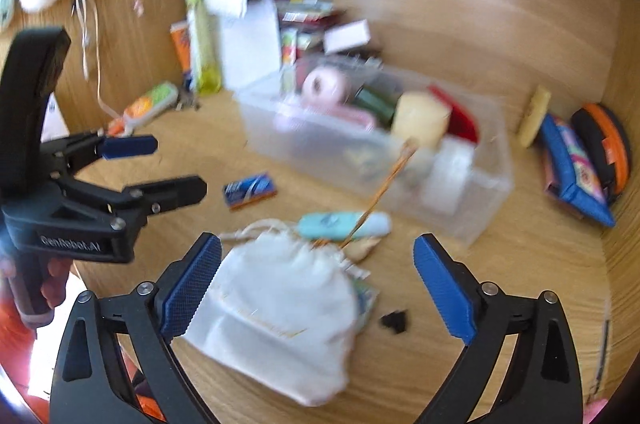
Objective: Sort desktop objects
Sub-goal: 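Move both grippers back toward the white drawstring bag and blue card box, then grasp the white drawstring bag with the right gripper while the left gripper grasps the blue Max box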
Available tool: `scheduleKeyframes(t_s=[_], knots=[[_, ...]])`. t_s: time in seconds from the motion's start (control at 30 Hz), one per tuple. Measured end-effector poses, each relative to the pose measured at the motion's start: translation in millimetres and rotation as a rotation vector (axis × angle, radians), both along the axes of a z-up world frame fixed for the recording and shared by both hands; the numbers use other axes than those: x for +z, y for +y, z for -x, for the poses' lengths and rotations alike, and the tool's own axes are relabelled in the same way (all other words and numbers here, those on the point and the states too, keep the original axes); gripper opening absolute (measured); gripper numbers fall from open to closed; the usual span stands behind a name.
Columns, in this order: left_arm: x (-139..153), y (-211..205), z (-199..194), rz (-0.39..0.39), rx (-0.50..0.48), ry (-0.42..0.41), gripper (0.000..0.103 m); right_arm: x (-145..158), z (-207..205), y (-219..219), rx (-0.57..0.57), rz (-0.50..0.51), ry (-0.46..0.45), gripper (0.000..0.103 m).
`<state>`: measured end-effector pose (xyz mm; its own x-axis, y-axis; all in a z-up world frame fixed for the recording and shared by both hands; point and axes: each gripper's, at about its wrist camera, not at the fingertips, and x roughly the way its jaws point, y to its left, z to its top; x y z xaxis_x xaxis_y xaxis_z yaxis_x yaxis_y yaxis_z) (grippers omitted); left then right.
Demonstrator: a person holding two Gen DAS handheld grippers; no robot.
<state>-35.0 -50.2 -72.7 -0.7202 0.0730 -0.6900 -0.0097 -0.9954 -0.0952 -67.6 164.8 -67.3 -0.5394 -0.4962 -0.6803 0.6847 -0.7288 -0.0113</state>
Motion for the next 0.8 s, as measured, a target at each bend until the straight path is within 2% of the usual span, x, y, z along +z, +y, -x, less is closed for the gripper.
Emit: scheduleKeyframes(t_s=[0.2,0.37,0.4,0.6,0.67,0.73,0.8], knots=[[-9,-11,-10,-0.026,0.012,-0.017,0.094,-24,-11,-19,0.045,-0.054,-0.049,0.096],[-14,-14,-10,-0.057,0.001,-0.027,0.094,-37,-14,-24,0.038,-0.125,-0.025,0.099],[-15,-14,-10,-0.059,-0.004,-0.029,0.094,-38,-13,-22,0.035,-0.128,-0.02,0.103],[-22,-8,-4,-0.052,-0.046,-0.045,0.094,-40,-12,-19,0.01,-0.129,-0.005,0.103],[-24,-6,-1,-0.045,-0.055,-0.052,0.094,-41,-13,-20,-0.001,-0.132,0.005,0.1],[-24,-5,3,-0.035,-0.064,-0.057,0.094,-39,-14,-20,-0.005,-0.132,0.013,0.085],[-24,-3,9,-0.022,-0.079,-0.066,0.094,-36,-13,-20,-0.003,-0.125,0.007,0.079]])
